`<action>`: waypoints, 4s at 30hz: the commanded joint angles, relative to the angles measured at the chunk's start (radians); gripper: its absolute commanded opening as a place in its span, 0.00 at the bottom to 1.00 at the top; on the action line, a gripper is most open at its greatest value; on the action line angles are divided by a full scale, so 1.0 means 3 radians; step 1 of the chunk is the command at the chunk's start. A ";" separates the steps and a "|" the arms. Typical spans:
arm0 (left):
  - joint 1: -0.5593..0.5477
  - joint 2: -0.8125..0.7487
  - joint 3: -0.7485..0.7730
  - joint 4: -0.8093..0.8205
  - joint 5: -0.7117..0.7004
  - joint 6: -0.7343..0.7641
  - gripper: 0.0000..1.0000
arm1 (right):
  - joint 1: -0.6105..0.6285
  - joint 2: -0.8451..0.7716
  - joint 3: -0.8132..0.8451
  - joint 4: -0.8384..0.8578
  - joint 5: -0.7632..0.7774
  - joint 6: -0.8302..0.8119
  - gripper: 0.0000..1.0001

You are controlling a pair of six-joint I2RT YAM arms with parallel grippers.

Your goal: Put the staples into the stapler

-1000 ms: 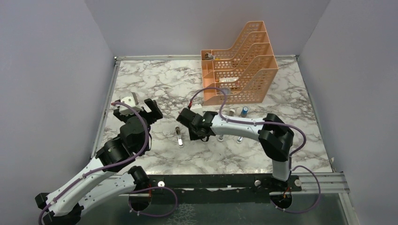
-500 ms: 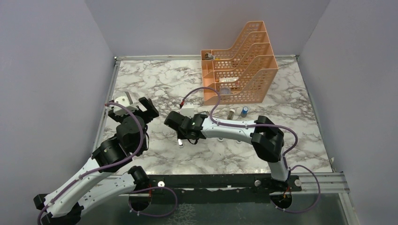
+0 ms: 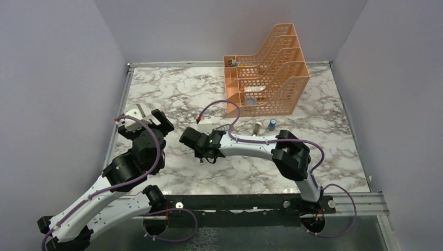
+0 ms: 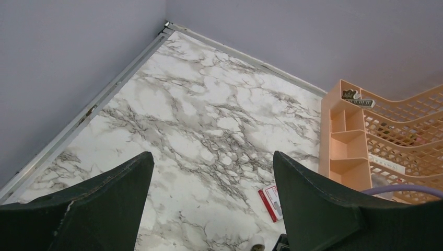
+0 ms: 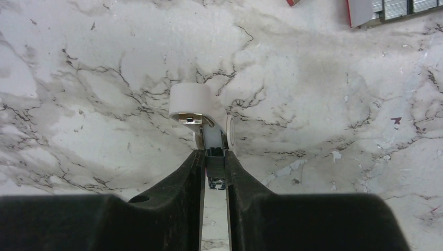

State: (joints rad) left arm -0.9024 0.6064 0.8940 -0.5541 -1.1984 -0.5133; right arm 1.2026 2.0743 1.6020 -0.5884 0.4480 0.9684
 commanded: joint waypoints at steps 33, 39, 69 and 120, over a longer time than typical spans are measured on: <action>0.0013 -0.0014 0.0073 -0.0086 -0.0147 -0.0058 0.85 | 0.0041 0.0151 0.0011 0.0116 -0.0143 -0.0174 0.23; 0.0015 -0.0030 0.0068 -0.0086 -0.0152 -0.0057 0.85 | 0.0059 0.0099 -0.0057 0.0111 -0.0251 -0.0223 0.23; 0.0016 -0.0017 0.0047 -0.0086 -0.0125 -0.0074 0.85 | 0.0113 0.0036 -0.0103 0.0052 -0.0247 -0.0165 0.31; 0.0014 0.0595 -0.0183 0.0314 0.0299 -0.0094 0.86 | -0.1283 -0.0248 -0.0356 0.0467 -0.0683 -0.1693 0.36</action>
State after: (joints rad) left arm -0.9024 0.7692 0.8448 -0.4995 -1.1259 -0.5385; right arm 0.8227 1.9606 1.4544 -0.4721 0.3325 0.5545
